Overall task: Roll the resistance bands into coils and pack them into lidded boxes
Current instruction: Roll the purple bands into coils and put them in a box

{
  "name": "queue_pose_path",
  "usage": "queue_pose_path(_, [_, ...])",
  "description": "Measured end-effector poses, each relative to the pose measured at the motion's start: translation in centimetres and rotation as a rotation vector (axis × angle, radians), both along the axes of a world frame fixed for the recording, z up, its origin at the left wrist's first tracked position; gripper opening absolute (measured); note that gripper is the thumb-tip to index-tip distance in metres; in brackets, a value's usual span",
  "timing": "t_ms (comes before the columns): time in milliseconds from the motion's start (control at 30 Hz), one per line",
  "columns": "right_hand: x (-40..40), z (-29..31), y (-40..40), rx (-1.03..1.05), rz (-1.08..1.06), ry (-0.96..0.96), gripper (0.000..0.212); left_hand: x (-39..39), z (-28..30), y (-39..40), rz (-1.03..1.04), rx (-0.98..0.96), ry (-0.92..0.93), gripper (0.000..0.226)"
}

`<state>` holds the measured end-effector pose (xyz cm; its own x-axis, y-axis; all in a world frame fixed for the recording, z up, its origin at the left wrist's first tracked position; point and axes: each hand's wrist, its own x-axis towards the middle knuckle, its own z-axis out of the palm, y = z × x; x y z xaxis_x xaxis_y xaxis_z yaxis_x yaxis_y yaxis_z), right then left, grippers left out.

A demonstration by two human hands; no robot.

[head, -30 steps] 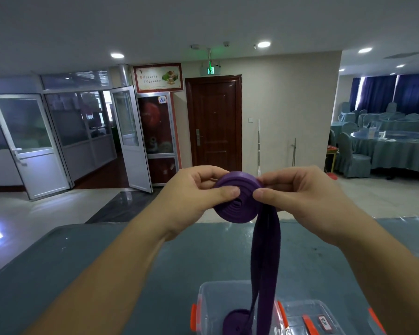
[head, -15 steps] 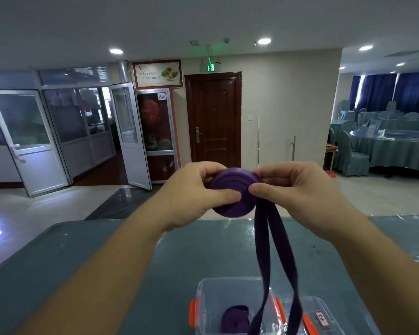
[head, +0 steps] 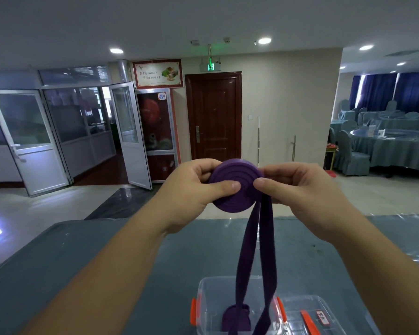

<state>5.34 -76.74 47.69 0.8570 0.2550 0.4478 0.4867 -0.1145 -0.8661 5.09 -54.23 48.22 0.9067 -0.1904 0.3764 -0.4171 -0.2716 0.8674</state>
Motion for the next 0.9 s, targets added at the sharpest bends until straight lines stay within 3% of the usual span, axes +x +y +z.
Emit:
queue_pose_path(67, [0.1, -0.1, -0.1, 0.008, 0.007, 0.009, 0.033, 0.1, -0.3, -0.1, -0.009, -0.079, 0.026, 0.032])
queue_pose_path(233, [-0.1, 0.4, 0.3, -0.064, 0.041, -0.02, 0.018, 0.0, 0.3, 0.5, 0.017, 0.174, -0.009, 0.037])
queue_pose_path(400, [0.1, 0.6, 0.5, 0.009, 0.03, -0.003, 0.035, 0.1, -0.2, 0.0, 0.038, -0.078, -0.005, 0.046])
queue_pose_path(600, [0.1, 0.5, 0.1, -0.074, 0.04, -0.025, 0.031, 0.1, 0.4, 0.7, -0.017, 0.139, 0.007, 0.035])
queue_pose_path(767, [0.5, 0.1, 0.1, 0.055, 0.062, 0.048, 0.024, 0.3, -0.4, 0.3, -0.018, -0.011, 0.017, 0.03])
queue_pose_path(900, [0.6, 0.4, -0.5, -0.077, 0.046, 0.032, 0.017, 0.5, -1.1, -0.3, -0.027, 0.004, 0.059, 0.033])
